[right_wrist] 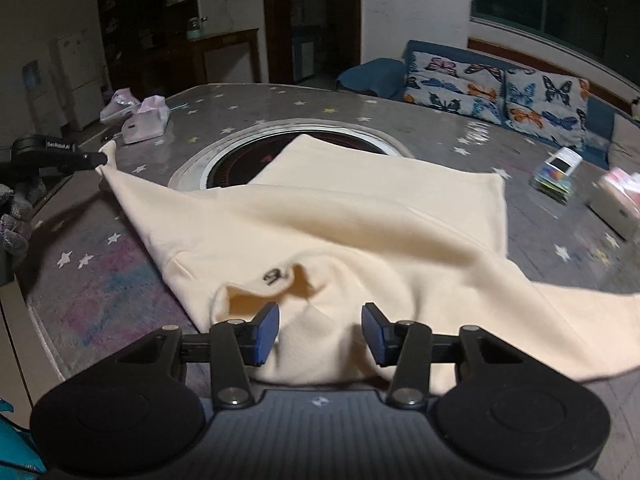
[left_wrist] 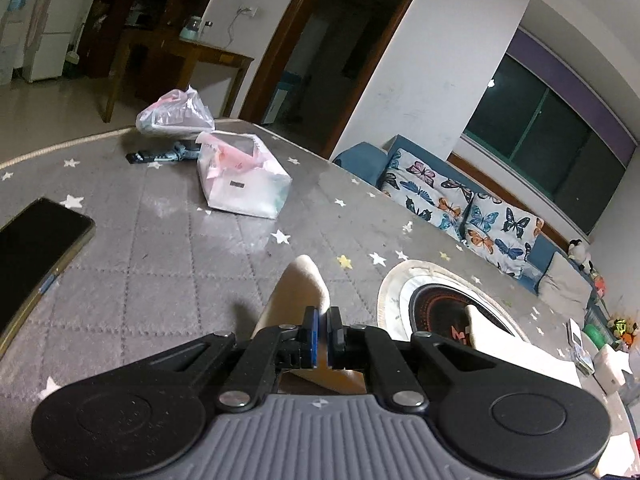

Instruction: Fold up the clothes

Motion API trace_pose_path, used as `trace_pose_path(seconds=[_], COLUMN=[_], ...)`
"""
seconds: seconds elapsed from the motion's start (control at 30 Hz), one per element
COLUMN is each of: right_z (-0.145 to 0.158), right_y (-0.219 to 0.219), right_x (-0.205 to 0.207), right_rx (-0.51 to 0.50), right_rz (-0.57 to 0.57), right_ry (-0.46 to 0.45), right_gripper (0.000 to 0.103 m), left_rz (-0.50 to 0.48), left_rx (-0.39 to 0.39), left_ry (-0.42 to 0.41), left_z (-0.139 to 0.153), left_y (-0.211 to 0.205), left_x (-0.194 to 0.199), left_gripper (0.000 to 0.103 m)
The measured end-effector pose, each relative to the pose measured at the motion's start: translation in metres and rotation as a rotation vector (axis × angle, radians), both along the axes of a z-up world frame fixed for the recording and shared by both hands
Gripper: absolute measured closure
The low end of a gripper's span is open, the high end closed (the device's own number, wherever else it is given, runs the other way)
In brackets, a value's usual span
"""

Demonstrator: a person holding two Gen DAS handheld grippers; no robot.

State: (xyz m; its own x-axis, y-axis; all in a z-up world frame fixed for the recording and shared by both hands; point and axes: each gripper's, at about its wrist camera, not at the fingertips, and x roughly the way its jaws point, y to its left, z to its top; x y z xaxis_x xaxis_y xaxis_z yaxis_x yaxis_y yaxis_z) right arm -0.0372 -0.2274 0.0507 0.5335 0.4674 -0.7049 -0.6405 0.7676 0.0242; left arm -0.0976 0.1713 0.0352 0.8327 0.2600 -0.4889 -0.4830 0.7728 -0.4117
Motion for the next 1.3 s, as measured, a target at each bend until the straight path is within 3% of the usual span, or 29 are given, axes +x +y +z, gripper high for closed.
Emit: trace_pose_path(seconds=[0.07,0.2,0.27,0.43,0.67,0.77,0.87,0.97,1.07,1.17,1.23,1.3], right_z=[-0.005,-0.018,-0.016,0.004,-0.004,-0.003,-0.002,-0.001,-0.001,-0.002,-0.003,-0.002], right_y=[0.009,0.013,0.007,-0.017,-0.032,-0.026,-0.019,-0.013,-0.007,-0.003,-0.003,-0.004], right_x=[0.005,0.009,0.004,-0.026,-0.049,-0.047,-0.044,-0.042,-0.039,-0.039,-0.039,-0.040], right_rx=[-0.024,-0.066,-0.068,-0.047,-0.088,-0.094,-0.100,-0.105,-0.111,-0.119,-0.116,-0.113], right_rz=[0.004,0.006,0.007,0.031,0.109,0.125,0.141,0.158,0.174,0.183,0.181,0.177], right_ry=[-0.005,0.014,-0.001,-0.034,0.068,0.054,0.040,0.026,0.012,0.002,0.003,-0.002], right_gripper=[0.063,0.092,0.098,0.099,0.098,0.087,0.083,0.078,0.077,0.077,0.077,0.077], left_rz=[0.000,0.001,0.003,0.005,0.007,0.027,0.024,-0.068,-0.203,-0.364,-0.476,-0.594], left_rx=[-0.004,-0.011,-0.012,-0.014,-0.006,0.010,0.016,0.038,0.067,0.048,0.039,0.028], left_ry=[-0.002,0.006,0.009,0.027,0.092,0.107,0.093,0.062,0.041,0.037,0.042,0.046], left_z=[-0.001,-0.004,-0.004,-0.007,-0.014,-0.009,0.001,0.012,0.023,0.026,0.026,0.025], left_y=[0.001,0.002,0.003,0.004,0.005,0.008,0.010,-0.004,-0.029,-0.061,-0.087,-0.115], left_x=[-0.001,-0.002,-0.002,-0.003,-0.006,-0.015,-0.026,-0.034,-0.035,-0.027,-0.020,-0.010], left_gripper=[0.099,0.099,0.099,0.099,0.097,0.096,0.096,0.094,0.093,0.088,0.082,0.069])
